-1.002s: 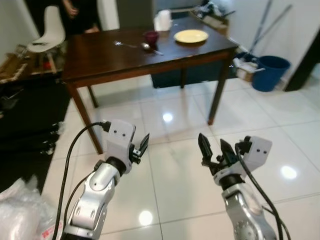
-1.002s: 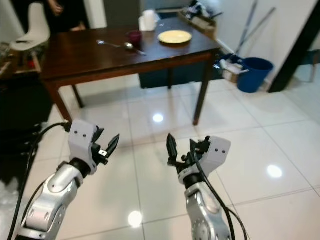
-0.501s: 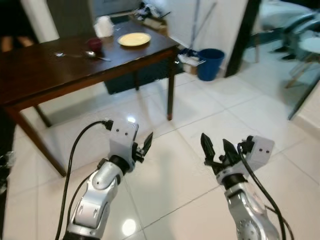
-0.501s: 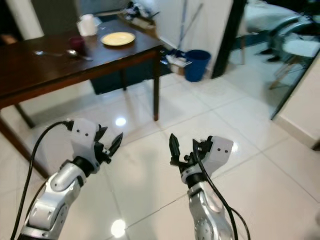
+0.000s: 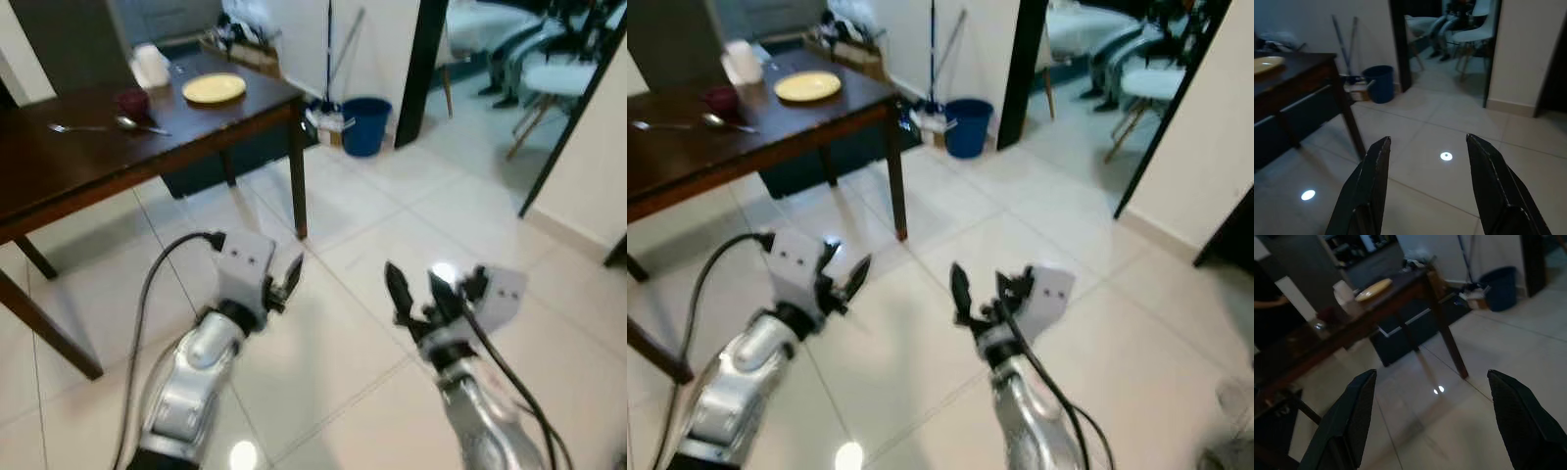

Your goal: Setting the table

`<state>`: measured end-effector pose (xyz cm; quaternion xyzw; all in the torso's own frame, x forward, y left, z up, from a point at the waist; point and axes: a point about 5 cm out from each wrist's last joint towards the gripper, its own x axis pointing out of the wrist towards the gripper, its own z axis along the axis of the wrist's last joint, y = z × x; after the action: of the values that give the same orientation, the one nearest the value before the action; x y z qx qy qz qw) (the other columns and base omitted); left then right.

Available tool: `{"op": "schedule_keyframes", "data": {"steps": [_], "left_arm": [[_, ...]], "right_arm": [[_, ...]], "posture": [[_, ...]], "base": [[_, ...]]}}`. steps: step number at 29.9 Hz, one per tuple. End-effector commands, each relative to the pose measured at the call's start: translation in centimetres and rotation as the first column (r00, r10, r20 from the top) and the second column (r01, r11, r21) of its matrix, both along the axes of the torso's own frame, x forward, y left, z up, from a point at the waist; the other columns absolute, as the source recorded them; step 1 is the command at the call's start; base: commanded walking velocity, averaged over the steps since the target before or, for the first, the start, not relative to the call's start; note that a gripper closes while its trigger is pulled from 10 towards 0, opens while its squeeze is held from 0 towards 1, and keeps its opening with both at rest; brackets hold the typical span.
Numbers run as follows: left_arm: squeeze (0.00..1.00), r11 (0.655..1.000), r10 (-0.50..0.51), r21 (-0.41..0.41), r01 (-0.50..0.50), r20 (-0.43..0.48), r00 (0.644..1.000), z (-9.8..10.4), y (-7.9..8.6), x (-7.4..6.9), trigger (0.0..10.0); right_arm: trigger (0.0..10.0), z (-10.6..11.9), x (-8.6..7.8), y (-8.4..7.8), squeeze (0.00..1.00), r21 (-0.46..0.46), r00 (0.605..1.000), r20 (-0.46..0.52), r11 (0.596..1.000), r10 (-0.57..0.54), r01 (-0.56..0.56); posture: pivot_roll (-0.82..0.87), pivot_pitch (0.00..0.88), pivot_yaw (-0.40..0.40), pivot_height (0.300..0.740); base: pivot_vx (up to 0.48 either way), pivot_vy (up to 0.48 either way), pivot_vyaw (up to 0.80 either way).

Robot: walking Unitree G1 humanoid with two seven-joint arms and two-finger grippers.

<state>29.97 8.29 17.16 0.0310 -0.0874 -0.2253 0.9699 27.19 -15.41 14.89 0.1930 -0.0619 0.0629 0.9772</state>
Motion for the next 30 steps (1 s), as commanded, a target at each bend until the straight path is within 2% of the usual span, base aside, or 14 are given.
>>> {"op": "schedule_keyframes", "data": {"steps": [1, 23, 27, 30], "left_arm": [[0.00, 0.999, 0.033, 0.024, -0.032, -0.014, 0.999, -0.6, 0.9, 0.0, 10.0], [0.00, 1.000, 0.017, 0.018, -0.017, -0.007, 1.000, -0.8, 0.7, -0.1, 10.0], [0.00, 1.000, 0.015, 0.019, -0.015, -0.008, 1.000, -0.8, 0.7, -0.1, 10.0], [0.00, 1.000, 0.017, 0.018, -0.017, -0.007, 1.000, -0.8, 0.7, -0.1, 10.0]], "right_arm": [[10.0, -0.2, 0.0, 0.8, 0.00, 0.011, 1.000, -0.008, 1.000, 0.025, -0.025], [10.0, -0.5, -0.1, 0.8, 0.00, 0.011, 1.000, -0.014, 1.000, 0.018, -0.018], [10.0, -0.3, -0.2, 1.3, 0.00, 0.026, 0.998, -0.012, 0.998, 0.056, -0.056], [10.0, -0.2, -0.2, 1.8, 0.00, 0.014, 0.995, -0.003, 0.995, 0.098, -0.098]], "posture": [[-0.16, 0.000, 0.136, 0.740], [-0.16, 0.000, 0.141, 0.740], [-0.15, 0.000, 0.144, 0.740], [-0.15, 0.000, 0.144, 0.740]], "base": [[0.480, 0.000, 0.00], [0.480, 0.000, 0.00], [0.480, 0.000, 0.00], [0.480, 0.000, 0.64]]}}
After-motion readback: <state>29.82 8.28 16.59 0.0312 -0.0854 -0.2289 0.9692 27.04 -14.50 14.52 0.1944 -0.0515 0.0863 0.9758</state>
